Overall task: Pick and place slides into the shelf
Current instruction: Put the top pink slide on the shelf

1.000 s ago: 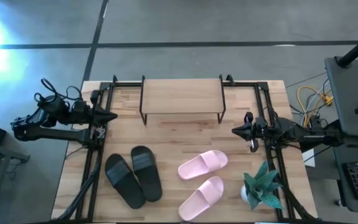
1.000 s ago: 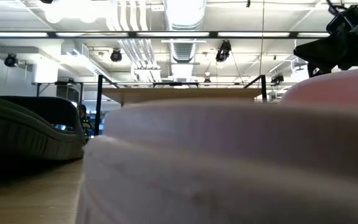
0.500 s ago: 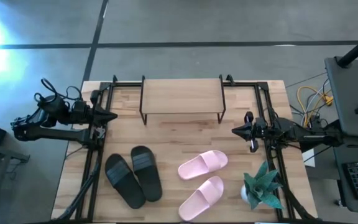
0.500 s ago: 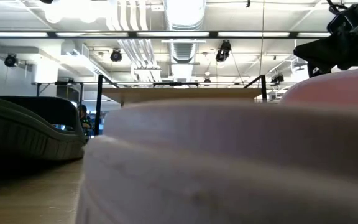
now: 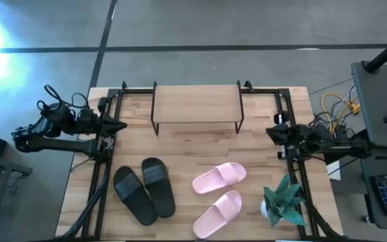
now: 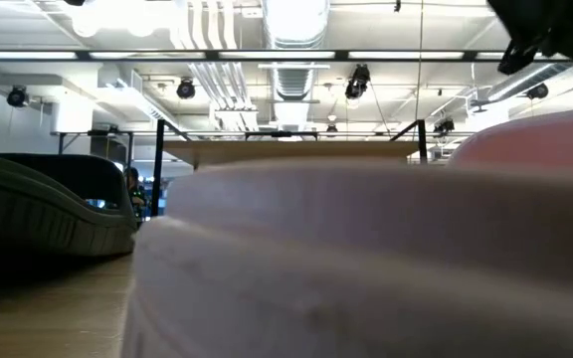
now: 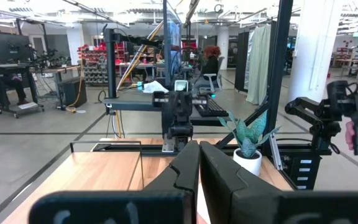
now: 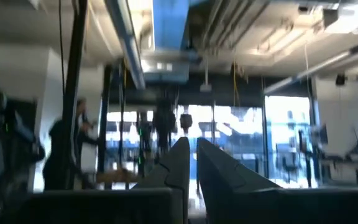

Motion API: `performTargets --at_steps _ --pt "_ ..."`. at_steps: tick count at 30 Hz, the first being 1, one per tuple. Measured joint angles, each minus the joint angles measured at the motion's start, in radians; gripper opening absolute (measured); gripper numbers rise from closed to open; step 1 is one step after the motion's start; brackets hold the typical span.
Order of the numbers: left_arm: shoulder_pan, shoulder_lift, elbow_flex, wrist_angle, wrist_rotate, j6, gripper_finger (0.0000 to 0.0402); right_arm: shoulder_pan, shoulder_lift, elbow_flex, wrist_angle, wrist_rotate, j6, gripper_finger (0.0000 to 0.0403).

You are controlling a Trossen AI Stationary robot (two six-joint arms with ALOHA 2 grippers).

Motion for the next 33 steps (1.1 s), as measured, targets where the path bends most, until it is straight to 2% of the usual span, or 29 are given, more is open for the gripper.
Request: performTargets --at_steps 6,13,18,21,27,30,33 --pt "0.0 0.0 0.0 0.0 0.0 0.0 0.0 0.0 0.0 0.0 0.094 0.0 0.048 0.0022" --pt "0.0 0.0 0.0 0.0 0.0 0.0 0.0 0.0 0.01 0.0 0.11 -0.001 0.363 0.0022" --pt "0.0 0.0 0.0 0.0 0.0 0.0 0.0 0.0 0.057 0.018 0.109 -0.008 0.441 0.0022" --pt "0.0 0.0 0.0 0.0 0.0 0.0 0.0 0.0 0.107 0.067 0.11 -0.023 0.419 0.0022" --pt "0.0 0.0 0.0 0.0 0.0 0.0 0.0 0.0 0.217 0.178 0.073 -0.029 0.164 0.0022" --pt "0.0 0.0 0.0 0.0 0.0 0.0 0.0 0.0 0.256 0.239 -0.044 -0.028 0.107 0.0022" --pt "0.0 0.0 0.0 0.0 0.0 0.0 0.0 0.0 0.292 0.307 -0.236 -0.026 0.118 0.0022"
